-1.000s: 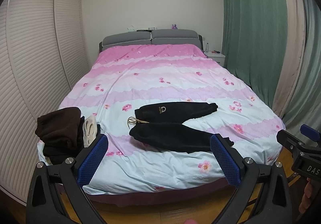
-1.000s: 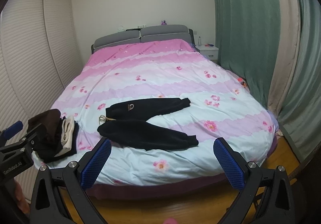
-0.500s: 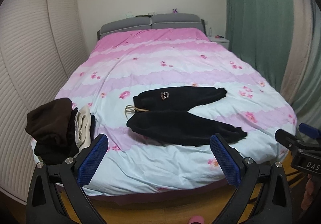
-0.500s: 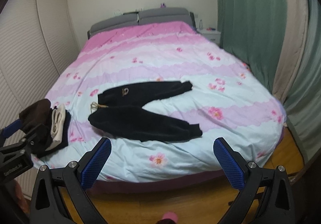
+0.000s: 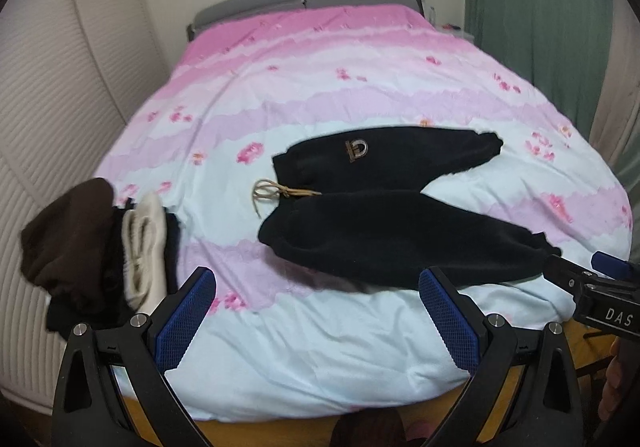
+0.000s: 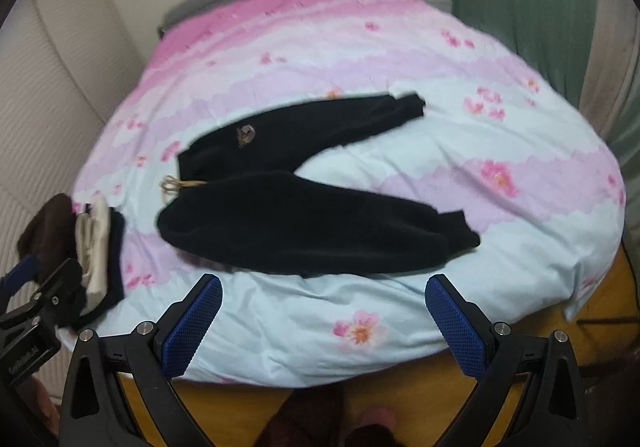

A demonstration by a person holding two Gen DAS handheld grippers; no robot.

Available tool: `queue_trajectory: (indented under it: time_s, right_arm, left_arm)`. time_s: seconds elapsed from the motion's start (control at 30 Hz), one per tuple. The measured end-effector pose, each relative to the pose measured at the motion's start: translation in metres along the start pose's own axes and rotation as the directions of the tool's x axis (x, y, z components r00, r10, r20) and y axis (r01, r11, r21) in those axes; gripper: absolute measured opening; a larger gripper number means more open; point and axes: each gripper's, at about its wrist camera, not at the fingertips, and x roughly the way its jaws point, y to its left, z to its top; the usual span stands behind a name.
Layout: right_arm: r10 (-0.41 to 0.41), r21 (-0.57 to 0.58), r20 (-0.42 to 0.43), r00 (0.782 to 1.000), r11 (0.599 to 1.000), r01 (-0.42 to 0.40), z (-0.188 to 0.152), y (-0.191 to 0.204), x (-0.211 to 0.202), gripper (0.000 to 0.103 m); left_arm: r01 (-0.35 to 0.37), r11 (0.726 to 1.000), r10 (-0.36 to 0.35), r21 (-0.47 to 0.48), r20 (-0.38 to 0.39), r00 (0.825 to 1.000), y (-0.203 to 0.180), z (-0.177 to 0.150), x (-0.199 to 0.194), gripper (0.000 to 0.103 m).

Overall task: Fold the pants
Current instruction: 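Move both tools down to the black pants and grasp the leg cuffs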

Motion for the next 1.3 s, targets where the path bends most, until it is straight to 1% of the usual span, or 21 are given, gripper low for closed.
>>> queue_trajectory:
  time_s: [0.1,0.23,0.37,0.5,0.63,0.7,0.77,0.9,0.93,1.0,1.07,1.1,1.13,1.17,1.2,1.23,1.3]
  right_arm:
    - [-0.042,0.034,-0.041,0.998,0.998,0.044,0.003,0.003,0.034,0.102]
    - [-0.086,0.071,-0.079,0.993,0.993,0.092,0.001,0.003,0.075,0.102]
    - [-0.123,0.120,-0.145,0.982,0.983,0.141,-0.003,-0.002,0.119,0.102]
    - [-0.130,0.154,-0.200,0.971,0.975,0.162,-0.004,-0.009,0.153,0.102]
    - [-0.121,0.191,-0.245,0.962,0.967,0.170,-0.009,-0.014,0.177,0.102]
    - [-0.115,0.206,-0.249,0.962,0.964,0.168,-0.011,-0.017,0.184,0.102]
    - [-0.114,0.216,-0.250,0.961,0.961,0.171,-0.013,-0.019,0.189,0.102]
    - [-0.104,0.252,-0.243,0.964,0.953,0.166,-0.017,-0.025,0.195,0.101]
    - [-0.108,0.251,-0.243,0.964,0.953,0.170,-0.017,-0.026,0.198,0.098]
    - [-0.098,0.263,-0.246,0.964,0.951,0.164,-0.017,-0.028,0.202,0.092]
    - [-0.102,0.276,-0.244,0.964,0.946,0.170,-0.016,-0.030,0.206,0.081]
    - [-0.106,0.274,-0.243,0.964,0.946,0.173,-0.016,-0.031,0.207,0.067]
    - [-0.102,0.271,-0.244,0.964,0.948,0.169,-0.014,-0.032,0.208,0.057]
    - [-0.085,0.273,-0.245,0.966,0.950,0.152,-0.013,-0.032,0.207,0.052]
    - [-0.063,0.277,-0.248,0.967,0.951,0.134,-0.012,-0.032,0.205,0.041]
    - [-0.049,0.280,-0.249,0.967,0.952,0.121,-0.011,-0.033,0.202,0.035]
    - [-0.029,0.273,-0.252,0.967,0.957,0.099,-0.006,-0.035,0.192,0.030]
  left_arm:
    - [0.027,1.000,-0.027,-0.001,-0.043,0.999,0.008,0.002,0.040,0.103]
    - [0.021,1.000,-0.020,0.011,-0.112,0.994,0.011,-0.001,0.096,0.103]
    - [0.019,1.000,-0.021,-0.010,-0.178,0.984,0.011,-0.002,0.139,0.103]
    - [0.018,0.999,-0.023,-0.027,-0.222,0.975,0.010,-0.004,0.167,0.103]
    - [0.042,0.997,-0.058,-0.061,-0.281,0.958,0.010,-0.007,0.195,0.103]
    - [0.035,0.998,-0.048,-0.051,-0.280,0.959,0.009,-0.007,0.203,0.103]
    - [0.042,0.999,-0.045,-0.016,-0.281,0.959,0.004,-0.005,0.212,0.103]
    - [0.053,0.999,-0.048,0.010,-0.289,0.956,-0.002,-0.005,0.224,0.102]
    - [0.054,0.999,-0.049,0.008,-0.297,0.954,-0.002,-0.005,0.227,0.101]
    - [0.063,0.998,-0.063,-0.010,-0.311,0.948,0.001,-0.006,0.232,0.092]
    - [0.072,0.997,-0.078,-0.030,-0.325,0.943,0.005,-0.006,0.235,0.072]
    - [0.077,0.996,-0.088,-0.045,-0.333,0.939,0.008,-0.005,0.236,0.068]
    - [0.085,0.995,-0.100,-0.060,-0.335,0.937,0.011,-0.004,0.235,0.058]
    - [0.090,0.993,-0.108,-0.070,-0.333,0.937,0.014,-0.002,0.234,0.046]
    - [0.093,0.993,-0.113,-0.074,-0.330,0.937,0.017,0.000,0.231,0.041]
    - [0.098,0.992,-0.118,-0.076,-0.328,0.937,0.020,0.003,0.228,0.035]
    - [0.106,0.992,-0.122,-0.067,-0.317,0.941,0.022,0.009,0.218,0.032]
